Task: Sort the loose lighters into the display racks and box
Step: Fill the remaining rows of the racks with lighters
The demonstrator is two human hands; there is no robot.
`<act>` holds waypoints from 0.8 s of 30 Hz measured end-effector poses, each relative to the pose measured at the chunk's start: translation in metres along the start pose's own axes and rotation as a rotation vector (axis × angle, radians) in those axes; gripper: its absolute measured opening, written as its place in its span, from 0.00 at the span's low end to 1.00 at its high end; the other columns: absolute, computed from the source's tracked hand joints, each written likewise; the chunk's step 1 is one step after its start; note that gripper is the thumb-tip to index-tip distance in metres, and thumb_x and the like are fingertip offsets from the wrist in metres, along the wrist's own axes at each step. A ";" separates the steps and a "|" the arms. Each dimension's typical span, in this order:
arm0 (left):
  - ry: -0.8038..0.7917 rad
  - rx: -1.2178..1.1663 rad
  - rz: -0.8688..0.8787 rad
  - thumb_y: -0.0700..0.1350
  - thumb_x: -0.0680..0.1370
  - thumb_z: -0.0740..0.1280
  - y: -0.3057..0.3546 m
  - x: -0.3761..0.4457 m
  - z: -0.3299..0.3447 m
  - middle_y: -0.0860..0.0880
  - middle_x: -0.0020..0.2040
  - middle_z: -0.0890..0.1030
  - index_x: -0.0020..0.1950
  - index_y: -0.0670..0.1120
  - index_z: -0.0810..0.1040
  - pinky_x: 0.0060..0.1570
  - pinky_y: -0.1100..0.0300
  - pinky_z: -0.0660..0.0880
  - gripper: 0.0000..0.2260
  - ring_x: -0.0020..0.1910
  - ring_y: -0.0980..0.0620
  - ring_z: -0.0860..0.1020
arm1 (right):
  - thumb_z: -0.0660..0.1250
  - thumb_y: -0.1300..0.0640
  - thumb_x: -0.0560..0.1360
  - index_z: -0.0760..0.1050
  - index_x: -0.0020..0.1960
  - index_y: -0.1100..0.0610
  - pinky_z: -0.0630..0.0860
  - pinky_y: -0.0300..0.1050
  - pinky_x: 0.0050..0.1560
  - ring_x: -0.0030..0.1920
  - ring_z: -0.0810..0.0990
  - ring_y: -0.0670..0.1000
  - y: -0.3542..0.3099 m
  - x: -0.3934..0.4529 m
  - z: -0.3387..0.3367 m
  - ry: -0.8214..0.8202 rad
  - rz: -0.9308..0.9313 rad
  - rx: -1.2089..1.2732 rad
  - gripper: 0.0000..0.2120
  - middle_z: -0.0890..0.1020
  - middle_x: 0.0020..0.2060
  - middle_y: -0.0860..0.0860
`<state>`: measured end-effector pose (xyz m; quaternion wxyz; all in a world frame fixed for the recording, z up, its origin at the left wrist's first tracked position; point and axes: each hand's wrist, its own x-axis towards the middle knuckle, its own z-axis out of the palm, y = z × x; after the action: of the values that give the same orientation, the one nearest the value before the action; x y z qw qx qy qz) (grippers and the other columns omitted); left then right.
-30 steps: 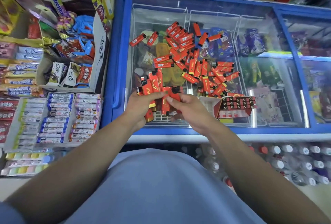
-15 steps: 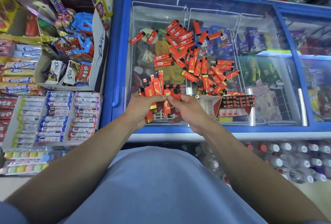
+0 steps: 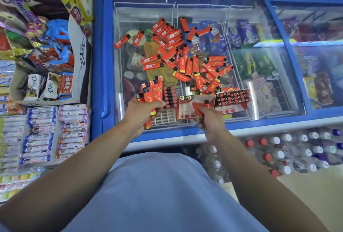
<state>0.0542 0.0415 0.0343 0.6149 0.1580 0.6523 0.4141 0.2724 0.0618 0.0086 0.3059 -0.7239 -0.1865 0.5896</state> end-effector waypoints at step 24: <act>-0.005 -0.016 -0.026 0.33 0.72 0.77 0.002 0.001 -0.001 0.38 0.42 0.84 0.52 0.37 0.81 0.47 0.48 0.77 0.11 0.43 0.42 0.79 | 0.75 0.42 0.74 0.84 0.48 0.51 0.73 0.46 0.37 0.30 0.72 0.46 -0.007 0.017 0.008 0.044 -0.161 -0.108 0.13 0.87 0.39 0.46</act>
<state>0.0523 0.0433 0.0353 0.6230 0.1456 0.6496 0.4107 0.2697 0.0794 -0.0007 0.3168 -0.7349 -0.2690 0.5359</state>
